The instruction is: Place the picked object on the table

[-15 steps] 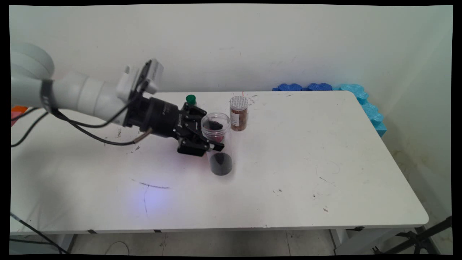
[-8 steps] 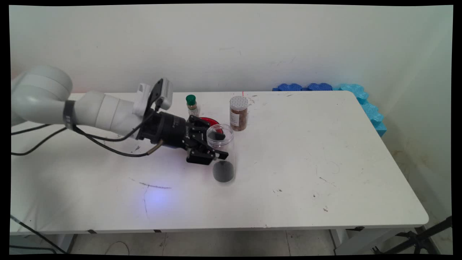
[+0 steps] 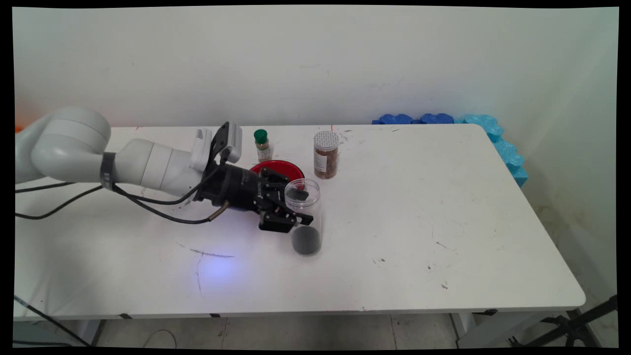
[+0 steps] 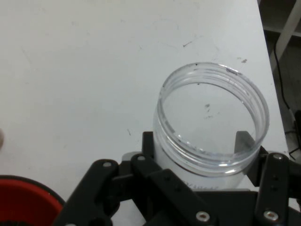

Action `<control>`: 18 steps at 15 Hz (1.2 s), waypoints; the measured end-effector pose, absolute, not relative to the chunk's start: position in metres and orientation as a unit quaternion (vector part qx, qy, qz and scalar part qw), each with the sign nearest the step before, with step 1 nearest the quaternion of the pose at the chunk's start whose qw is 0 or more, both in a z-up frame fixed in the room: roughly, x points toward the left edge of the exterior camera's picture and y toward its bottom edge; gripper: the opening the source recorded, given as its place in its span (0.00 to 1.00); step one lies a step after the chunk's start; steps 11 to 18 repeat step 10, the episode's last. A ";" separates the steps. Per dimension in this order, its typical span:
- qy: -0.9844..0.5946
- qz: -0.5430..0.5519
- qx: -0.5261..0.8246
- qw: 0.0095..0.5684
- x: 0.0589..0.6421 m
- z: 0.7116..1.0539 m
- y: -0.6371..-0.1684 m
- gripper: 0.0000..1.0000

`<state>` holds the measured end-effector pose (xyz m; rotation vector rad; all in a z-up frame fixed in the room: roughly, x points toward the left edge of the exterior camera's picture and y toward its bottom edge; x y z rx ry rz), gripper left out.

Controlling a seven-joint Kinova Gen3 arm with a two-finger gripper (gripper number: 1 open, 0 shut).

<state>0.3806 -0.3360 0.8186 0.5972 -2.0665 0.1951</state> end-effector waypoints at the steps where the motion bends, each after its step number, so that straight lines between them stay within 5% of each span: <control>1: -0.844 0.080 0.244 0.471 0.381 0.817 -0.336 0.00; 6: -0.842 0.082 0.249 0.472 0.381 0.809 -0.338 0.00; 7: -0.841 0.082 0.250 0.473 0.381 0.809 -0.339 1.00; 18: -0.840 0.082 0.253 0.474 0.382 0.806 -0.340 1.00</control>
